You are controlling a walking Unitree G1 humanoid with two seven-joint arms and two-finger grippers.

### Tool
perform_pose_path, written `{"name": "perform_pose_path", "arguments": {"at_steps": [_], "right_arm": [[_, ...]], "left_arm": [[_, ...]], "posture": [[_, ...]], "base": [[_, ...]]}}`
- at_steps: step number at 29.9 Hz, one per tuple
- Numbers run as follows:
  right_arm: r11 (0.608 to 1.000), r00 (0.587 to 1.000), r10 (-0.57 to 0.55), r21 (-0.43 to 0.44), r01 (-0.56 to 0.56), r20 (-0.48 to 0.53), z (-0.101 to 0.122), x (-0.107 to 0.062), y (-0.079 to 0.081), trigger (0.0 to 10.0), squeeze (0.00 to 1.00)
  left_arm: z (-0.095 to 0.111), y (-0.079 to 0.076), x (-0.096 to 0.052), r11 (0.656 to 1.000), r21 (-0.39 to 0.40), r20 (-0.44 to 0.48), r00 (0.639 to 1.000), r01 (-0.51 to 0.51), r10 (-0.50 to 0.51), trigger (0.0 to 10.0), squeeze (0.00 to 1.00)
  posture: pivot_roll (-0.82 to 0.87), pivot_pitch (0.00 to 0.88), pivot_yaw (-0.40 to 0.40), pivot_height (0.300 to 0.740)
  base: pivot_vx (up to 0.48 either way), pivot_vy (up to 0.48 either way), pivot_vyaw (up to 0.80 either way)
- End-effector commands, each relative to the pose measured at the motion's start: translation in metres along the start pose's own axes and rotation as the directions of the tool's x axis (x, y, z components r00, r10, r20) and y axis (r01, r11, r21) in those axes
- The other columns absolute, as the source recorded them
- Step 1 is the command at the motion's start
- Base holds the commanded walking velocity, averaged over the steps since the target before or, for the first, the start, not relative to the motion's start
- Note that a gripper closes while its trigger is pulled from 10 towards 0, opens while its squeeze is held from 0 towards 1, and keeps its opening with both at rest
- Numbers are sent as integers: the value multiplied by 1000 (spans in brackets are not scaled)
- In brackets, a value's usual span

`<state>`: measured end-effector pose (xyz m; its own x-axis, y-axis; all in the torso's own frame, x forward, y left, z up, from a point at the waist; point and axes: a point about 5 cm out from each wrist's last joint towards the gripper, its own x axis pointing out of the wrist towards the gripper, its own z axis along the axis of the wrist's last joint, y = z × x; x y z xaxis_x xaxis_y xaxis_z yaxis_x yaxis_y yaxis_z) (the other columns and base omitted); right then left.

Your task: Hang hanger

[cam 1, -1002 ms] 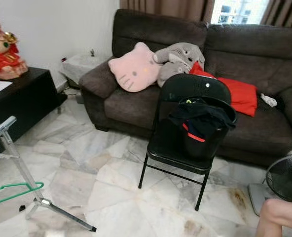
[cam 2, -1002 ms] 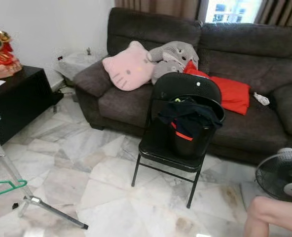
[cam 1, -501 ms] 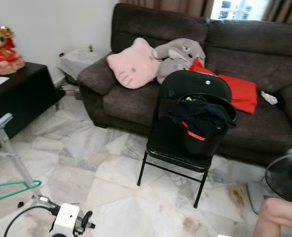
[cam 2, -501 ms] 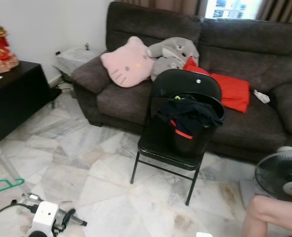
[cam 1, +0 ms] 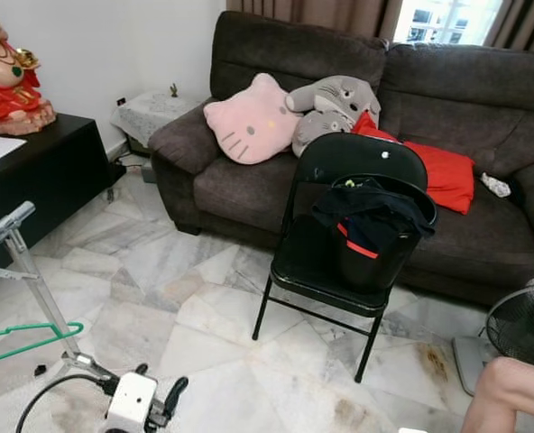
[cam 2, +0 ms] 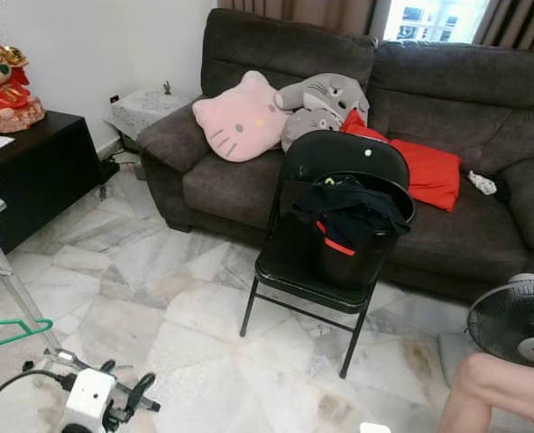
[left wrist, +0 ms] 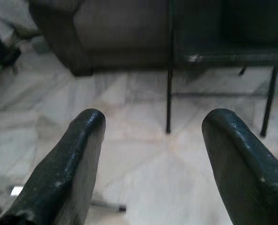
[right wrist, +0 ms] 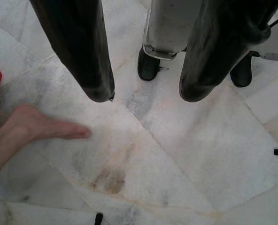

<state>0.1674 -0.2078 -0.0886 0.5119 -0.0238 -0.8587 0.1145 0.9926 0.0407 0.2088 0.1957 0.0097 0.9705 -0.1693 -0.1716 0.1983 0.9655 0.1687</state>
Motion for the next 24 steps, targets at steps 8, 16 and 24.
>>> {"name": "perform_pose_path", "arguments": {"at_steps": [8,16,24], "right_arm": [[1000,1000,-16,-14,16,-5,1,-1,-5,10000,0],[1000,1000,-10,-9,10,-4,-2,-1,-2,10000,0],[1000,1000,-19,-2,19,-12,-4,0,-1,10000,0]], "left_arm": [[1,-9,-10,999,-43,-24,999,21,-22,10000,0],[-7,3,-15,999,-38,-94,996,-7,3,10000,0],[-4,4,-15,999,-35,-87,996,-12,9,10000,0]], "posture": [[126,0,-86,740],[108,0,-44,740],[117,0,-44,740]], "base": [[0,0,0],[0,0,0],[0,0,0]]}}
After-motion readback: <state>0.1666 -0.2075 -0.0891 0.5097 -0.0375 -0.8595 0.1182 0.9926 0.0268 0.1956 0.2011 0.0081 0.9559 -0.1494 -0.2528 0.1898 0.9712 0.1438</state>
